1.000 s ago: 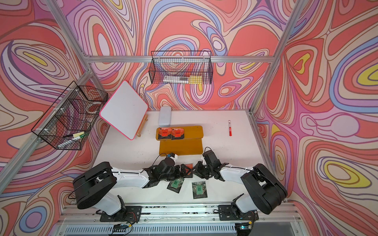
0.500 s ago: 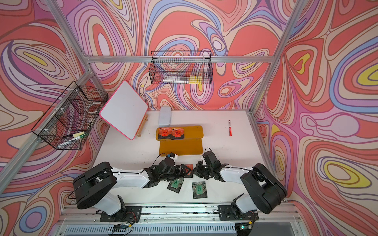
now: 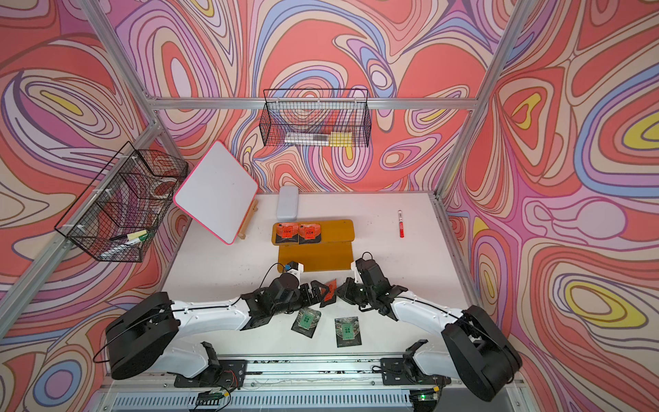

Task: Place the tea bags on the shelf by color
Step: Pick up the tea bag from the center of the board.

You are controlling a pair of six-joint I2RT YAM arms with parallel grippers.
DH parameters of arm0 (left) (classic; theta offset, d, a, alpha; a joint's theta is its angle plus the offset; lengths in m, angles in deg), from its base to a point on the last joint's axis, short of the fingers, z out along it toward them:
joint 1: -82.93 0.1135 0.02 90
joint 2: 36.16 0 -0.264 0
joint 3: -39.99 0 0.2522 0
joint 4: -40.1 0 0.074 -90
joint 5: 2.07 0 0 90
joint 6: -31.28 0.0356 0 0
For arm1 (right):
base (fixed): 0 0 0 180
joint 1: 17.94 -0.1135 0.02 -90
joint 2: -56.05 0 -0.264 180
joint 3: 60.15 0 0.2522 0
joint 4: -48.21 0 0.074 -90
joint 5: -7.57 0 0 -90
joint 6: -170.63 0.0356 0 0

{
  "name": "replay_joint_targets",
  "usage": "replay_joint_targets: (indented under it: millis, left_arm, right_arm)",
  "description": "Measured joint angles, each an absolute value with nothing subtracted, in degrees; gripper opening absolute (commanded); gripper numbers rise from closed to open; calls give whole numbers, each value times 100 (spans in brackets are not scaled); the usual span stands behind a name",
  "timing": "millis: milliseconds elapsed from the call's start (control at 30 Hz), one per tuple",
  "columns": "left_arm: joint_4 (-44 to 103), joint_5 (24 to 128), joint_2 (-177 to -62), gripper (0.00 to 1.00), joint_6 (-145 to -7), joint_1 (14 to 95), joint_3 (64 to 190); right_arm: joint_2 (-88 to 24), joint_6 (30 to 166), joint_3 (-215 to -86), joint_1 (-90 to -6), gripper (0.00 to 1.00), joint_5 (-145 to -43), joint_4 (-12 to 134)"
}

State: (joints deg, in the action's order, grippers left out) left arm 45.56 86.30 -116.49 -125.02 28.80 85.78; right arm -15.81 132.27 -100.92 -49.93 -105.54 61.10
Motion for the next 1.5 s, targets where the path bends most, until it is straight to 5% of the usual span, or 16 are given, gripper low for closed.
replay_joint_targets:
  millis: [567, 1500]
  left_arm:
    - [3133, 10018, -9722, 94, -11956, 2880, 8394]
    - [2583, 10462, -9271, 99, -11765, 2880, 7994]
  right_arm:
    - [-919, 12296, -11088, -4991, 0, -10795, 6941]
    - [-1697, 12036, -13224, -3642, 0, -12550, 7439]
